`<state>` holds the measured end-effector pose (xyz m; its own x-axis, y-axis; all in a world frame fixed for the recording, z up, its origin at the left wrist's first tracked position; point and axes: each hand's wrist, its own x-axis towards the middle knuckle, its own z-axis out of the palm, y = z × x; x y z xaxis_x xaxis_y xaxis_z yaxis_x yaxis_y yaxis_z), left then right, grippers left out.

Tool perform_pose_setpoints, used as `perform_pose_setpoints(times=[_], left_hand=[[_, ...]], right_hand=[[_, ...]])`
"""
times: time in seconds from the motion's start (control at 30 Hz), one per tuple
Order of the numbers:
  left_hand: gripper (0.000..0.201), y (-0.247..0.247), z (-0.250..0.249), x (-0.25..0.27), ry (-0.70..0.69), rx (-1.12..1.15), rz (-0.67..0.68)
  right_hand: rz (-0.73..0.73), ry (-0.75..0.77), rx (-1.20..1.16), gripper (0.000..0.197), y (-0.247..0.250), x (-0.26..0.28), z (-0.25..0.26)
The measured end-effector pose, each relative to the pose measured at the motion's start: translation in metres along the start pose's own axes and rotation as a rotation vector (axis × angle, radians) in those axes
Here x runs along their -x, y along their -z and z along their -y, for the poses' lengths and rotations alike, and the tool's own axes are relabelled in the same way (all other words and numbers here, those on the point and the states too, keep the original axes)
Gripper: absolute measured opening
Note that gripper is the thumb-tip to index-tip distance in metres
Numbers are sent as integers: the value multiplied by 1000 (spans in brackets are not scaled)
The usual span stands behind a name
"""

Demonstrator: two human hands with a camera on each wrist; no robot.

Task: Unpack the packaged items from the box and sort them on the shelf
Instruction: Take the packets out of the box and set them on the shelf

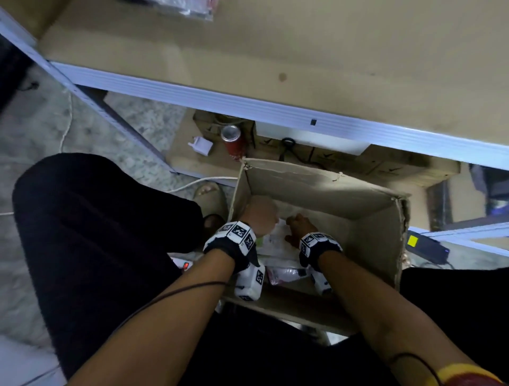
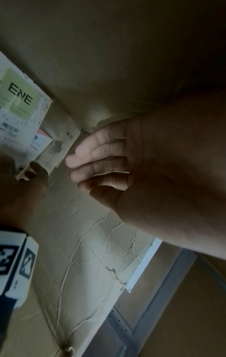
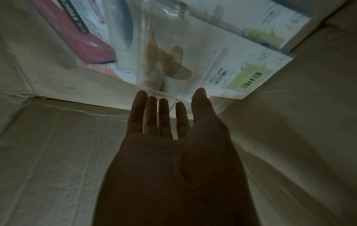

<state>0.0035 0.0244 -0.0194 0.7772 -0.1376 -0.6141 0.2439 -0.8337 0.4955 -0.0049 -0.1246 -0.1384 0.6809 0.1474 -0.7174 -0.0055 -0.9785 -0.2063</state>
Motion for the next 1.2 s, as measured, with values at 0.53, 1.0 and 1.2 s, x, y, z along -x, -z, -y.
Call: perform_pose_setpoints(times=[0.53, 1.0, 1.2], left_hand=[[23, -4, 10, -11, 57, 181, 89], [30, -3, 9, -8, 45, 161, 129], [30, -4, 11, -6, 27, 101, 112]], right_hand=[[45, -33, 213, 80, -30, 9, 6], [231, 22, 188, 102, -27, 21, 7], [156, 96, 347, 66, -18, 21, 13]])
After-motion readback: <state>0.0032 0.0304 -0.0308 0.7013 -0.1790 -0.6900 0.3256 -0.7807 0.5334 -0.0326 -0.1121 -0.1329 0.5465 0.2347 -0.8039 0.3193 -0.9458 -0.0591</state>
